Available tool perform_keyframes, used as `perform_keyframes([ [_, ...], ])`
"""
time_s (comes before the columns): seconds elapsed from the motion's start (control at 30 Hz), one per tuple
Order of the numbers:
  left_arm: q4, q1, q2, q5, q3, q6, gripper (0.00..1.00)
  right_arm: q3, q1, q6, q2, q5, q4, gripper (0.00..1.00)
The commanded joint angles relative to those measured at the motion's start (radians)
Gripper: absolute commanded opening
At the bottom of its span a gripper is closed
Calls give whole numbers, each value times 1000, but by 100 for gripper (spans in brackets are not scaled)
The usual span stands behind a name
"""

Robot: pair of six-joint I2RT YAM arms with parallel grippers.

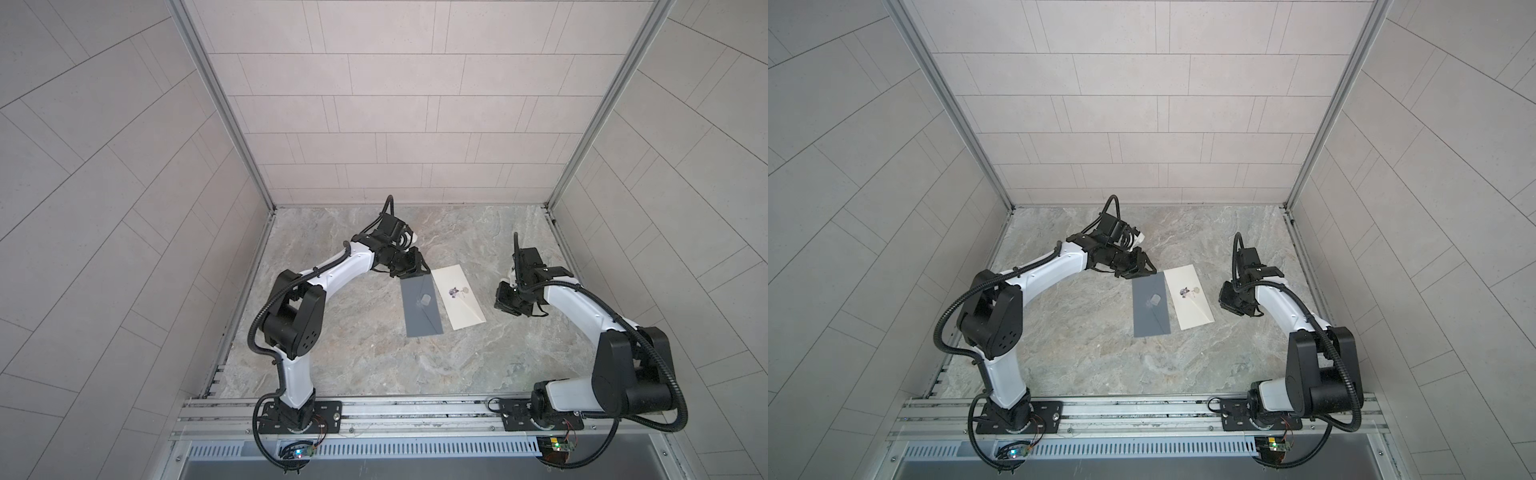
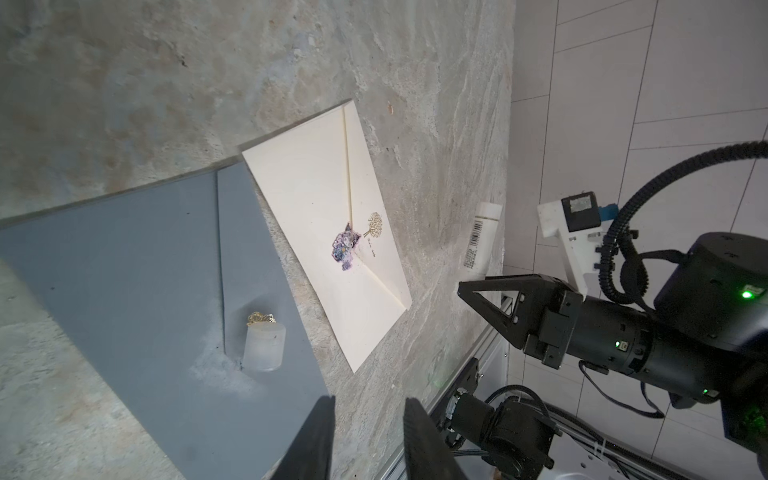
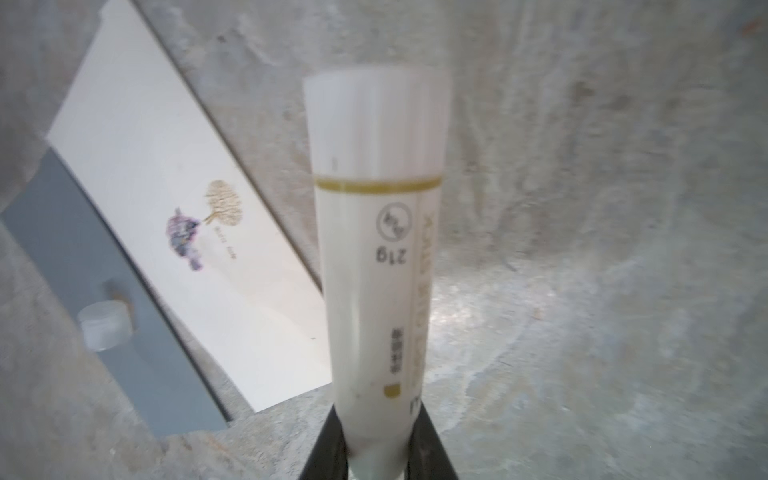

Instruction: Place the letter into the envelope and seal it

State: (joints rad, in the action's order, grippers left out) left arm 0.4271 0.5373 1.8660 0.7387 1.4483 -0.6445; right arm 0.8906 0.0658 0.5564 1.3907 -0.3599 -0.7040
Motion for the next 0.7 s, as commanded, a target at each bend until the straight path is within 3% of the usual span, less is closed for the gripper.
perform_keyframes([
  [0.0, -91, 7, -3, 82, 9, -50, 40, 26, 73, -39, 13, -166, 68, 0],
  [0.17, -276, 7, 7, 180, -30, -186, 59, 79, 219, -62, 7, -238, 135, 0],
  [0.27, -323, 7, 5, 196, -39, -217, 64, 104, 277, -48, 2, -266, 187, 0],
  [0.67, -330, 19, -6, 192, -60, -221, 63, 195, 341, 62, 33, -250, 355, 0],
])
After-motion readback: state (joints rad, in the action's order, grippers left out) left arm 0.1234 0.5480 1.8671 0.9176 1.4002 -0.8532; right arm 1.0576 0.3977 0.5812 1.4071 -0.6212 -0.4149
